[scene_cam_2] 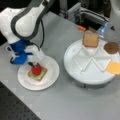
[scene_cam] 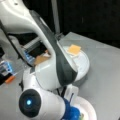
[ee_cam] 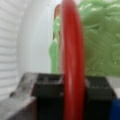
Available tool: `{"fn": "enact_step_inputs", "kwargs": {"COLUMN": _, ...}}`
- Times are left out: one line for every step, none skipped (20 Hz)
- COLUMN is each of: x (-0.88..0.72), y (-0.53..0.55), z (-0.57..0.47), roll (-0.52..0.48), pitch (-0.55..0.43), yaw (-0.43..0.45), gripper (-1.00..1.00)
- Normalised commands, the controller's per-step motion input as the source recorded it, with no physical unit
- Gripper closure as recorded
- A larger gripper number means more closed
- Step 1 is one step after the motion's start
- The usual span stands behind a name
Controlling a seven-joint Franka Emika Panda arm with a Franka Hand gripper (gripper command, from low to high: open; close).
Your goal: Ingredient selection for cheeseburger or sandwich
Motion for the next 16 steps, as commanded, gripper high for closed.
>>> {"fn": "enact_step_inputs", "kwargs": {"x": 0.0, "y": -0.03, "z": -0.03, "roll": 0.194, "pitch": -0.073, "yaw": 0.095, "gripper": 1.0}}
{"fn": "enact_step_inputs", "kwargs": {"x": 0.0, "y": -0.04, "z": -0.04, "roll": 0.192, "pitch": -0.076, "yaw": 0.095, "gripper": 1.0}}
{"fn": "enact_step_inputs", "kwargs": {"x": -0.01, "y": -0.04, "z": -0.03, "roll": 0.184, "pitch": -0.082, "yaw": 0.098, "gripper": 1.0}}
{"fn": "enact_step_inputs", "kwargs": {"x": -0.01, "y": -0.05, "z": -0.03, "roll": 0.181, "pitch": -0.086, "yaw": 0.102, "gripper": 1.0}}
{"fn": "enact_step_inputs", "kwargs": {"x": -0.01, "y": -0.05, "z": -0.03, "roll": 0.18, "pitch": -0.088, "yaw": 0.103, "gripper": 1.0}}
{"fn": "enact_step_inputs", "kwargs": {"x": -0.01, "y": -0.06, "z": -0.03, "roll": 0.181, "pitch": -0.087, "yaw": 0.107, "gripper": 1.0}}
{"fn": "enact_step_inputs", "kwargs": {"x": -0.01, "y": -0.07, "z": -0.02, "roll": 0.179, "pitch": -0.084, "yaw": 0.114, "gripper": 1.0}}
{"fn": "enact_step_inputs", "kwargs": {"x": -0.02, "y": -0.08, "z": -0.02, "roll": 0.179, "pitch": -0.082, "yaw": 0.12, "gripper": 1.0}}
{"fn": "enact_step_inputs", "kwargs": {"x": -0.02, "y": -0.1, "z": -0.02, "roll": 0.179, "pitch": -0.082, "yaw": 0.123, "gripper": 1.0}}
{"fn": "enact_step_inputs", "kwargs": {"x": -0.02, "y": -0.11, "z": -0.02, "roll": 0.179, "pitch": -0.082, "yaw": 0.123, "gripper": 1.0}}
{"fn": "enact_step_inputs", "kwargs": {"x": -0.02, "y": -0.11, "z": -0.02, "roll": 0.179, "pitch": -0.081, "yaw": 0.127, "gripper": 1.0}}
{"fn": "enact_step_inputs", "kwargs": {"x": -0.02, "y": -0.12, "z": -0.02, "roll": 0.18, "pitch": -0.081, "yaw": 0.128, "gripper": 1.0}}
{"fn": "enact_step_inputs", "kwargs": {"x": -0.02, "y": -0.12, "z": -0.02, "roll": 0.18, "pitch": -0.08, "yaw": 0.127, "gripper": 1.0}}
{"fn": "enact_step_inputs", "kwargs": {"x": -0.02, "y": -0.12, "z": -0.03, "roll": 0.18, "pitch": -0.077, "yaw": 0.124, "gripper": 1.0}}
{"fn": "enact_step_inputs", "kwargs": {"x": -0.01, "y": -0.13, "z": -0.03, "roll": 0.181, "pitch": -0.074, "yaw": 0.119, "gripper": 1.0}}
{"fn": "enact_step_inputs", "kwargs": {"x": -0.01, "y": -0.12, "z": -0.03, "roll": 0.181, "pitch": -0.07, "yaw": 0.113, "gripper": 1.0}}
